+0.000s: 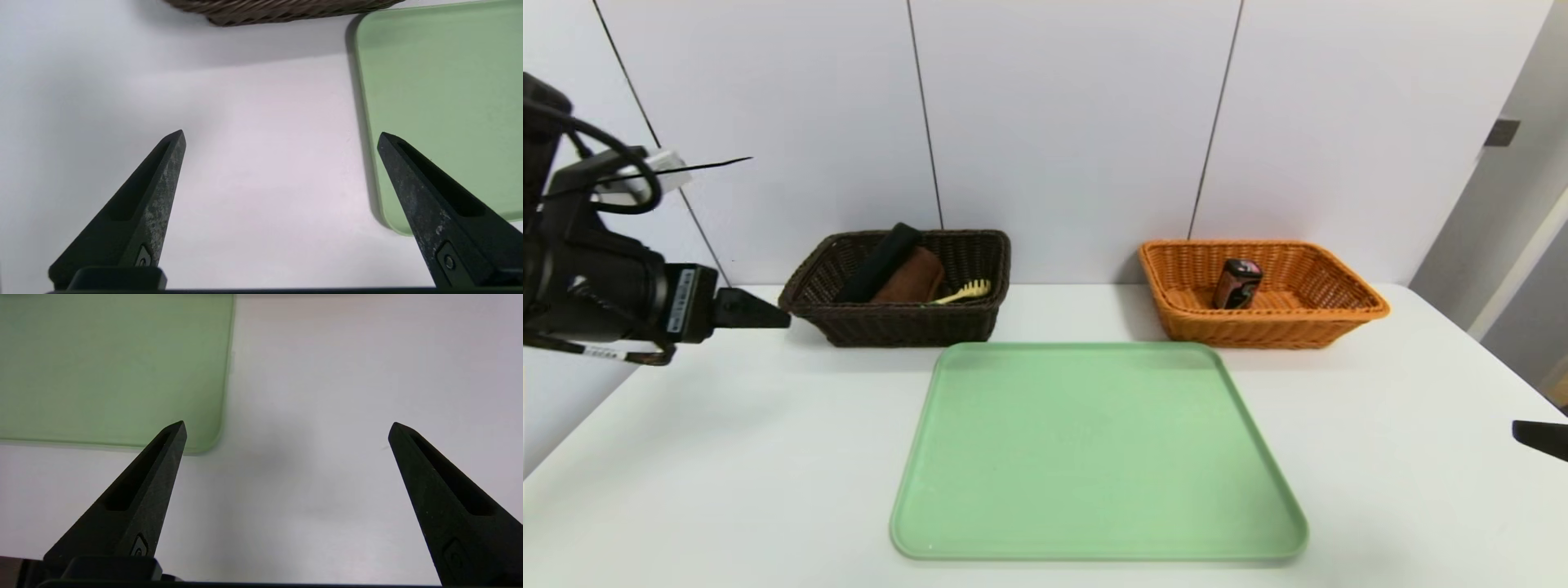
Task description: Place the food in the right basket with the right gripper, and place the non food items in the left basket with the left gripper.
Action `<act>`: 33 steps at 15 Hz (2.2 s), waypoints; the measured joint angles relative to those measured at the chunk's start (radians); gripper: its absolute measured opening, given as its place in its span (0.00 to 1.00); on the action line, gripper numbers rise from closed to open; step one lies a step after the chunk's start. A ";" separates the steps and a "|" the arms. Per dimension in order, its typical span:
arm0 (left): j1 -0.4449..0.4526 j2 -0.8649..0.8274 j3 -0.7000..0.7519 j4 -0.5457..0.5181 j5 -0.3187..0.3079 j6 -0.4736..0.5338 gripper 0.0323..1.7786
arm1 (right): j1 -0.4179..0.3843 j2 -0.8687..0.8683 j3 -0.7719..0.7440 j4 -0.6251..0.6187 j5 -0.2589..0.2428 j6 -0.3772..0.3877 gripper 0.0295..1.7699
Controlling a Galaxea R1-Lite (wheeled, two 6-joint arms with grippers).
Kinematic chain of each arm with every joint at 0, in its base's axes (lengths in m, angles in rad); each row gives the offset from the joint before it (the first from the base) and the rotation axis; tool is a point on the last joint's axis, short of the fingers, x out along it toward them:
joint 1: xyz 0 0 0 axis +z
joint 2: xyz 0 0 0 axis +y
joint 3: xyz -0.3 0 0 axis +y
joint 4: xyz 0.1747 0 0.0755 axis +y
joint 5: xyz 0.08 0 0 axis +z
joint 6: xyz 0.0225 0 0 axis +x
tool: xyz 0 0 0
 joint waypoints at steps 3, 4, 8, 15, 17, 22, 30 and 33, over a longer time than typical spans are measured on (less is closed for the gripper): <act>0.007 -0.179 0.145 -0.002 0.092 -0.010 0.94 | -0.030 -0.084 0.037 0.000 -0.090 -0.068 0.97; 0.009 -0.239 0.193 -0.003 0.104 -0.009 0.94 | -0.050 -0.113 0.049 0.001 -0.095 -0.076 0.97; 0.011 -0.455 0.353 -0.006 0.117 -0.006 0.95 | -0.170 -0.248 0.121 -0.006 -0.103 -0.158 0.97; 0.010 -0.707 0.552 -0.001 0.111 0.005 0.95 | -0.277 -0.427 0.198 -0.016 -0.093 -0.200 0.97; 0.010 -0.766 0.607 0.002 0.110 0.007 0.95 | -0.291 -0.464 0.219 -0.019 -0.090 -0.231 0.97; 0.013 -0.889 0.694 0.003 0.110 0.008 0.95 | -0.297 -0.554 0.253 -0.011 -0.090 -0.244 0.97; 0.057 -1.046 0.773 0.009 0.108 0.045 0.95 | -0.297 -0.689 0.330 -0.013 -0.058 -0.277 0.97; 0.069 -1.113 0.818 0.003 0.104 0.081 0.95 | -0.315 -0.763 0.379 -0.016 -0.020 -0.291 0.97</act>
